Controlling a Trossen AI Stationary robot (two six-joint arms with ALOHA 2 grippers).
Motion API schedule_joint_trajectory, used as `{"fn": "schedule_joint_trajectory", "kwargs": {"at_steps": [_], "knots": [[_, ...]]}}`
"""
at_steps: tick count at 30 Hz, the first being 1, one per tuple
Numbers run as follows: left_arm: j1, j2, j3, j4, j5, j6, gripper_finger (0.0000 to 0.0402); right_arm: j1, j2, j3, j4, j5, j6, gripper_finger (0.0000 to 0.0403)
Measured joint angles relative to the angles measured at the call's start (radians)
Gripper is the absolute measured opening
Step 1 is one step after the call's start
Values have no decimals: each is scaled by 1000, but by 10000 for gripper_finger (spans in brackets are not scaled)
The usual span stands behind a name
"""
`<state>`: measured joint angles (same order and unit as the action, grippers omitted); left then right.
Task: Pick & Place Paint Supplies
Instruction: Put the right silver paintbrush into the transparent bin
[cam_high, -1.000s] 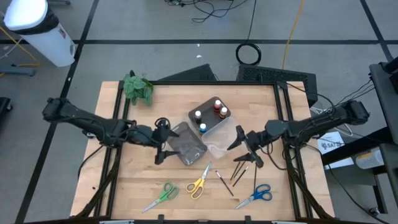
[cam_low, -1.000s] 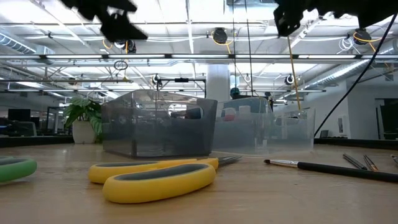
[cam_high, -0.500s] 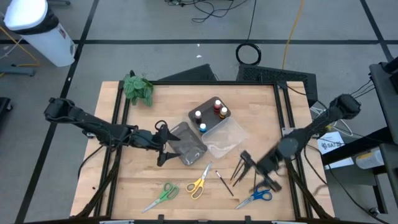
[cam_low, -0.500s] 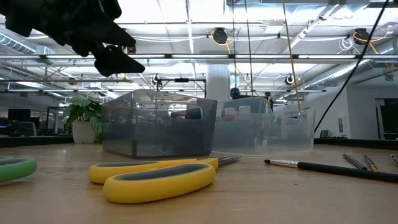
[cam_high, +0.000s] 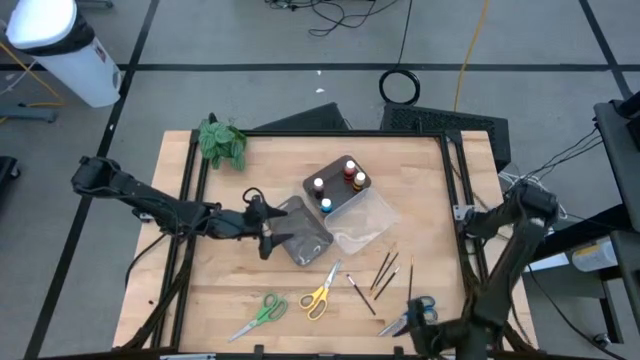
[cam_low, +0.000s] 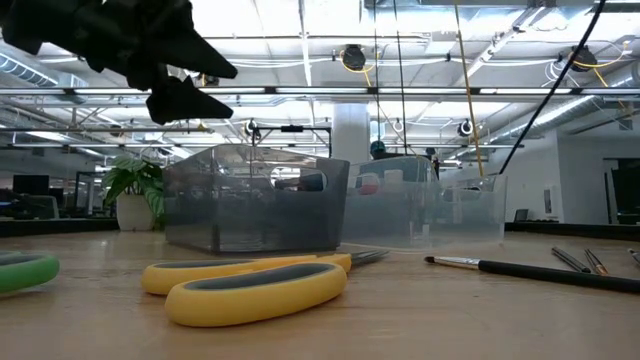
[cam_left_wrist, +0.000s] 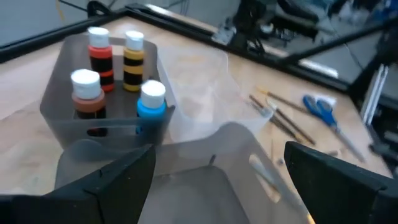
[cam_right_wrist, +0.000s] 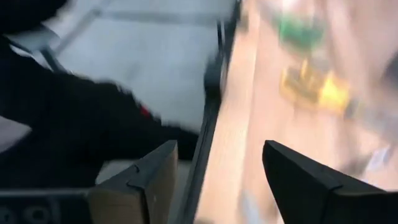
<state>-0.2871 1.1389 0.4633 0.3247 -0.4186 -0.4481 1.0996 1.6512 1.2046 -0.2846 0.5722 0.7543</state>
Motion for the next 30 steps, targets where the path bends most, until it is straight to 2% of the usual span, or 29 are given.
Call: {"fn": "schedule_joint_trajectory", "kwargs": {"at_steps": [4, 10, 14, 18, 21, 23, 25, 30], "knots": [[-1, 0, 0, 23, -25, -64, 365, 17, 89, -3, -120, -177, 302, 204], [-1, 0, 0, 31, -27, -166, 365, 9, 130, -105, -132, -452, 627, 190], [-1, 0, 0, 32, -27, -233, 365, 8, 114, -184, -122, -507, 772, 183], [-1, 0, 0, 37, -27, -264, 365, 7, 67, -237, -123, -543, 802, 173], [-1, 0, 0, 39, -27, -262, 365, 11, -12, -258, -168, -512, 797, 166], [-1, 0, 0, 43, -27, -261, 365, 8, -81, -255, -150, -435, 780, 162], [-1, 0, 0, 44, -27, -263, 365, 8, -148, -249, -135, -304, 698, 158], [12, 0, 0, 90, -82, -171, 365, 8, -229, -253, -54, 131, 354, 153]]}}
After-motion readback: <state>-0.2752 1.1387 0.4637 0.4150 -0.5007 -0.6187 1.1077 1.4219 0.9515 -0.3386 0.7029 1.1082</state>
